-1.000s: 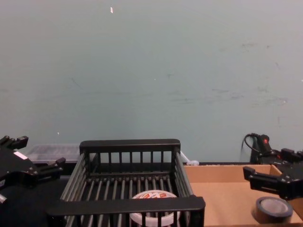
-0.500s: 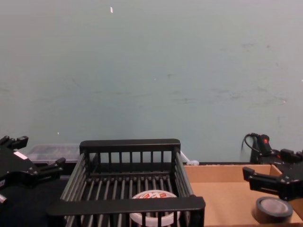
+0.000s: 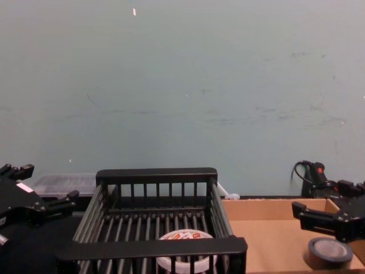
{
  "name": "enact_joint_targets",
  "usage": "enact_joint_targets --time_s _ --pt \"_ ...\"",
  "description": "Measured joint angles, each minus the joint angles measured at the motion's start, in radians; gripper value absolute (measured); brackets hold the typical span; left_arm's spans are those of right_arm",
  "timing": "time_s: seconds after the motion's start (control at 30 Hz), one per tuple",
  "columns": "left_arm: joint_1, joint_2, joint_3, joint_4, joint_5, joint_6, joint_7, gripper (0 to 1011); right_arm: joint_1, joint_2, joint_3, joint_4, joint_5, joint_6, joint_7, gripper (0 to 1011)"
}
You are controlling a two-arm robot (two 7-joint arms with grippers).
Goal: Pick up the white tape and place it into the black box , Pick up the silver tape and place it into the brown box.
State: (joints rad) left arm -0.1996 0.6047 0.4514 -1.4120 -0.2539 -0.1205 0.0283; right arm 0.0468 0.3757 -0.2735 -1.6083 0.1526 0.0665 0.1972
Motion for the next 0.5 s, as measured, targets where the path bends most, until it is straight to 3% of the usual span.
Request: enact_joint_targets --time_s 0.5 --pt "0.0 0.0 0.0 0.0 0.0 0.0 0.0 1001 0.0 0.0 0.0 0.0 0.0 0.0 0.0 1002"
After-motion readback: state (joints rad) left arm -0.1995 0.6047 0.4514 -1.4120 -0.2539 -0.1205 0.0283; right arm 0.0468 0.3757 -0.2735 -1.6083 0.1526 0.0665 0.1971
